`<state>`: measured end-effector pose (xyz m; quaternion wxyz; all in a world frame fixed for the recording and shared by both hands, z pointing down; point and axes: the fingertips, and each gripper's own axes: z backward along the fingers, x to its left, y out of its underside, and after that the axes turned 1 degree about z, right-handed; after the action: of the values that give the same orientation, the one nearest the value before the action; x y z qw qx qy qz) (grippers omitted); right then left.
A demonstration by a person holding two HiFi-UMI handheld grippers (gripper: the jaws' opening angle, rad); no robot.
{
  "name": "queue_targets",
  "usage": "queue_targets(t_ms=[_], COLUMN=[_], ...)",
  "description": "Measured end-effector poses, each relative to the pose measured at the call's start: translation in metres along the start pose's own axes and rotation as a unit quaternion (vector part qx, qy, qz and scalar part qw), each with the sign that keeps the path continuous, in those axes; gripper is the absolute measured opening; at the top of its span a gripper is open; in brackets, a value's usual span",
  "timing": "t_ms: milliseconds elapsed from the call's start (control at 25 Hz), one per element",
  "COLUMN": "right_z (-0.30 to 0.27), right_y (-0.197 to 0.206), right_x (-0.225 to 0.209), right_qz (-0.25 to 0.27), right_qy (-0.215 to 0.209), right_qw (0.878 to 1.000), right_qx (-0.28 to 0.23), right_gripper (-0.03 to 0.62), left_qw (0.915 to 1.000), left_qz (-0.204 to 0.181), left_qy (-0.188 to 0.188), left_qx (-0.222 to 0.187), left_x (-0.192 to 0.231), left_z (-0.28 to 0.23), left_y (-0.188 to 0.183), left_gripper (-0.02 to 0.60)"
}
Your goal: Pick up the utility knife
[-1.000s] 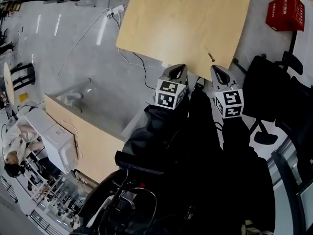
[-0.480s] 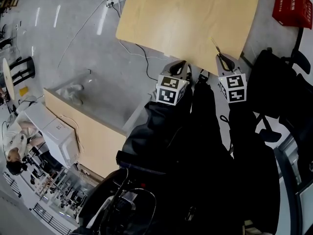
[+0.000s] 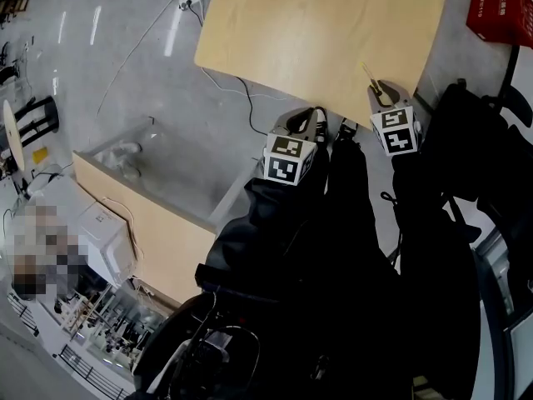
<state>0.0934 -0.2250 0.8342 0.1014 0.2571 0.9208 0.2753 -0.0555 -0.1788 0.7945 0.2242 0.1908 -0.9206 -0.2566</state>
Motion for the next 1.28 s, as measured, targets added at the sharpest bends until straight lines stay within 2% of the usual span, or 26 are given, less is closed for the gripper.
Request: queue_targets(t_ms=[360, 680, 1000, 1160, 1280], right_z=[-0.019, -0.011, 0.056, 0.11, 0.159], right_y=[0.012, 0.006, -0.048, -0.08, -0.104], right_x=[-0.002, 0.0, -0.001, -0.002, -0.002], right_qz=[-0.001, -0.006, -0.019, -0.031, -0.04], right_qy=[-0.01, -0.008, 0.028, 0.051, 0.072], right_qw=[0.999, 1.0, 0.996, 0.99, 0.98], right_qx=[0.032, 0.018, -0.078, -0.13, -0.182], right_gripper=[0.075, 0.071, 0.071, 0.07, 0.069], left_qw=[1.0, 1.0, 0.999, 0.9959, 0.9908], left_qz=[0.001, -0.001, -0.015, -0.039, -0.052], left_qy=[-0.003, -0.006, 0.006, 0.002, 0.011], left_qx=[0.002, -0.007, -0.043, -0.081, -0.125], left_x=[0.003, 0.003, -0.015, -0.027, -0.049], left_z=[0.003, 0.005, 0.022, 0.043, 0.066], left_y=[0.006, 0.002, -0.04, -0.08, -0.116], left_gripper=[0.0, 0.0, 0.0, 0.0, 0.0])
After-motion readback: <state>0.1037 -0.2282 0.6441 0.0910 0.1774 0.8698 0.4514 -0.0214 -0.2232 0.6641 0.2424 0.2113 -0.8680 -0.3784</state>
